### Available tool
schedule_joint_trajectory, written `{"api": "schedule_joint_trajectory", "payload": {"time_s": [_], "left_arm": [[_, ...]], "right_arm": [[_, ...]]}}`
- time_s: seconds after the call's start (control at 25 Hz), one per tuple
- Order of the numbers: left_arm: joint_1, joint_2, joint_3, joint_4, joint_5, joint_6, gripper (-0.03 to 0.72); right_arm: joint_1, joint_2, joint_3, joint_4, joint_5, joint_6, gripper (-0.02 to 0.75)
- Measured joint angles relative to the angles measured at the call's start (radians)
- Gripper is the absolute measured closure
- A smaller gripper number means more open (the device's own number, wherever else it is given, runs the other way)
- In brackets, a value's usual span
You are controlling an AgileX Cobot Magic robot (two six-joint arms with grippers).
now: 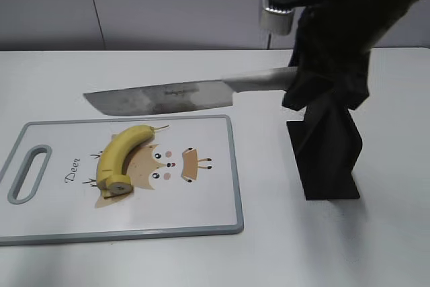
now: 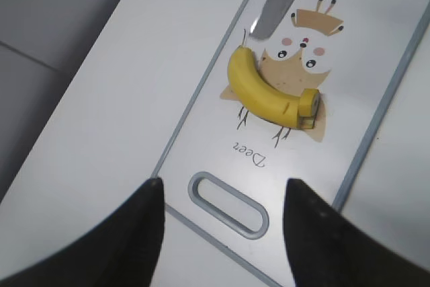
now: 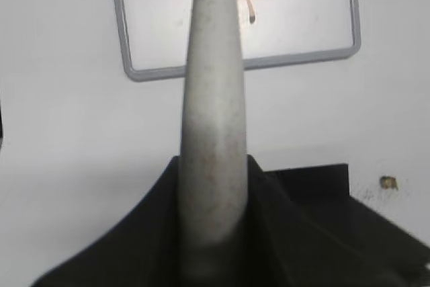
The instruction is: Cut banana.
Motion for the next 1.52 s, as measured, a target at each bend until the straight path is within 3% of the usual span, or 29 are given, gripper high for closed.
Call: {"api": "schedule_joint_trajectory", "payload": {"time_s": [0.16, 0.4, 0.88, 1.0, 1.12, 1.2, 1.28, 1.52], "left_arm": [[-0.081, 0.133, -0.082, 0.031, 0.027, 0.044, 0.137], [-0.239, 0.272, -0.112, 0.176, 0.073, 0.049, 0.137], [-0.261, 0.481, -0.113, 0.214, -0.013, 0.003, 0.151], [-0.261, 0.502, -0.113, 0.215, -0.017, -0.030, 0.268], [-0.261, 0.515, -0.114, 0.216, -0.008, -0.041, 0.561], [-0.261, 0.519, -0.114, 0.218, -0.005, -0.045, 0.664], [-0.261, 0.519, -0.116, 0.218, 0.006, -0.048, 0.696], [-0.261, 0.520, -0.119, 0.243, -0.013, -0.063, 0.696]], "right_arm": [[0.085, 0.092, -0.100, -0.011, 0.005, -0.006, 0.576], [0.143, 0.193, -0.216, 0.011, 0.006, -0.008, 0.576], [0.148, 0.226, -0.239, 0.070, 0.006, -0.052, 0.576], [0.148, 0.226, -0.239, 0.070, 0.006, -0.052, 0.576], [0.148, 0.226, -0.239, 0.070, 0.006, -0.055, 0.576], [0.148, 0.226, -0.239, 0.072, 0.011, -0.057, 0.576], [0.149, 0.226, -0.239, 0.073, 0.012, -0.060, 0.576], [0.149, 0.267, -0.247, 0.066, 0.006, -0.061, 0.576]]}}
